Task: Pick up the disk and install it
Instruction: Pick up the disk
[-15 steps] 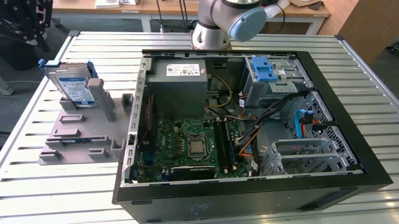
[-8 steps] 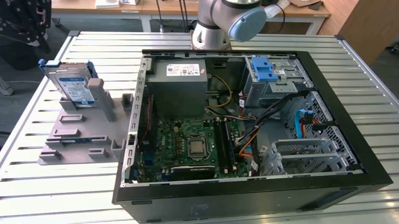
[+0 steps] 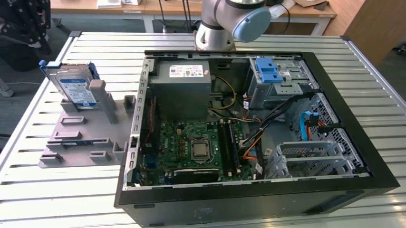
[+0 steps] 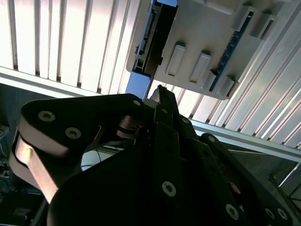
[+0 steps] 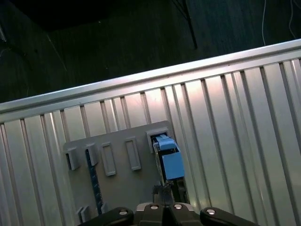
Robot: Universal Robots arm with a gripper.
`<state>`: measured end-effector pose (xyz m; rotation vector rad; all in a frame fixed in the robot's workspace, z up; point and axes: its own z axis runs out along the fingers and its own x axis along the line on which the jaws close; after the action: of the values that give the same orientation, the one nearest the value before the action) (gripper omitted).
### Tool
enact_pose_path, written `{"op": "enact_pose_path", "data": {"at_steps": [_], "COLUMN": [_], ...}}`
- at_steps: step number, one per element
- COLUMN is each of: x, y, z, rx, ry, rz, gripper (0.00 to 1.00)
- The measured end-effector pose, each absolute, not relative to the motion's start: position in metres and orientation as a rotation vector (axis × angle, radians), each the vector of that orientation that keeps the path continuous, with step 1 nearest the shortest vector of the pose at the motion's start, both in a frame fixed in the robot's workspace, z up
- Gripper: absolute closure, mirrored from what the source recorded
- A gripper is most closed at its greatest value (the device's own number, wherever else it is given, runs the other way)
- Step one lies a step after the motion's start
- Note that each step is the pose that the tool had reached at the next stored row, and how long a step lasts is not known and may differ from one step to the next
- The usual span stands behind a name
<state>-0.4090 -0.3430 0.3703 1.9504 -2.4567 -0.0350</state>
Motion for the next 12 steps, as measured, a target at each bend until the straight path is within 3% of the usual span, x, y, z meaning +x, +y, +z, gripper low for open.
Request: {"op": "enact_pose_path", "data": {"at_steps": [3, 7, 12], "x": [-0.409, -0.4092, -0.4107], "y": [-0.343, -0.343, -0.343], "z": [0.3703, 0.3697, 0.3648], "rx": [1.951, 1.952, 1.981], "ry": [-2.457, -2.457, -2.439], "rz": [-0.035, -0.034, -0.03], "gripper": [0.83, 0.59, 0.47]}}
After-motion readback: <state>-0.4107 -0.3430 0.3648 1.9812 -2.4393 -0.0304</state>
